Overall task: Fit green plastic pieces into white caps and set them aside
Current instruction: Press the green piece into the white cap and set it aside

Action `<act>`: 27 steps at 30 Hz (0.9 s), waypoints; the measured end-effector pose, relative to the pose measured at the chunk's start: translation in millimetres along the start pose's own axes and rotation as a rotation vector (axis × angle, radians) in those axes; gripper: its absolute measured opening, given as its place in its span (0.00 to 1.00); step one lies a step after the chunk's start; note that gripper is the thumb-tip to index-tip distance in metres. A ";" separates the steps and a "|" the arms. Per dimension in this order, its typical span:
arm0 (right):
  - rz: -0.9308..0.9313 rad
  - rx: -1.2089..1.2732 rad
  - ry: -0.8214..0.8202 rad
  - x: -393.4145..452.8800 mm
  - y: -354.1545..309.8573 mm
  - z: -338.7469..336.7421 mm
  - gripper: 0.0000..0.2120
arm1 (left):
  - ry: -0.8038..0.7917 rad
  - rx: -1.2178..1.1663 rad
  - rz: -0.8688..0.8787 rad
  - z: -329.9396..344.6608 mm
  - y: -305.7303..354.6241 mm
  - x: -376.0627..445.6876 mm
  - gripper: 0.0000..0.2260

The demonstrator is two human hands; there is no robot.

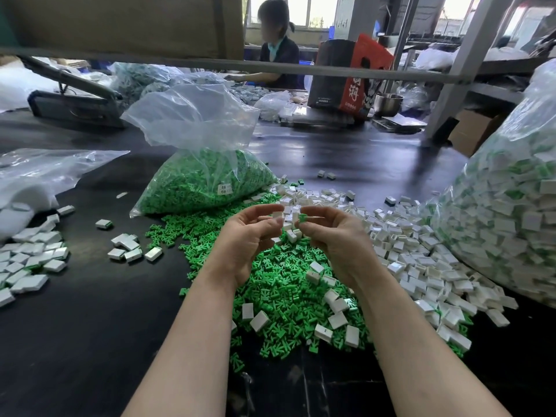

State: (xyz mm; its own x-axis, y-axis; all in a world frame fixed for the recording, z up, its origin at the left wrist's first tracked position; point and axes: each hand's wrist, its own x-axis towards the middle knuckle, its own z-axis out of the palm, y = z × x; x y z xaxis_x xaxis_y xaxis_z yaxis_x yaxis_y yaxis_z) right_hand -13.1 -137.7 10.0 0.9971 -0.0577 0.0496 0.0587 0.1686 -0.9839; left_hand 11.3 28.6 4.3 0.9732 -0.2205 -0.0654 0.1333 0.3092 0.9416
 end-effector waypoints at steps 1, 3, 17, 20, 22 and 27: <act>-0.002 0.002 0.002 0.5 0.8 0.1 0.09 | 0.016 -0.002 -0.002 0.7 -0.6 0.2 0.13; -0.011 0.017 0.002 0.7 1.4 0.3 0.08 | 0.046 -0.003 -0.001 1.3 -1.1 0.7 0.15; -0.042 0.084 -0.045 1.3 4.1 -1.7 0.06 | 0.054 -0.157 0.007 8.5 -2.9 3.1 0.09; -0.041 0.113 -0.015 1.5 6.0 -1.4 0.04 | 0.053 -0.177 -0.009 9.5 -4.5 3.7 0.08; -0.038 0.130 0.007 2.4 7.1 -1.0 0.05 | 0.044 -0.189 -0.016 11.7 -4.6 2.9 0.12; -0.037 0.158 0.082 3.7 8.4 0.3 0.04 | 0.053 -0.194 -0.034 15.5 -4.9 1.6 0.19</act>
State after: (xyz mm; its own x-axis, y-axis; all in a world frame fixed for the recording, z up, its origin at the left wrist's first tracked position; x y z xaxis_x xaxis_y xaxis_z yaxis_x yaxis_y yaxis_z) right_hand -8.9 -136.2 2.0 0.9873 -0.1452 0.0649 0.1086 0.3174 -0.9420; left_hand 9.3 12.4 4.7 0.9754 -0.1861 -0.1183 0.1948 0.4761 0.8575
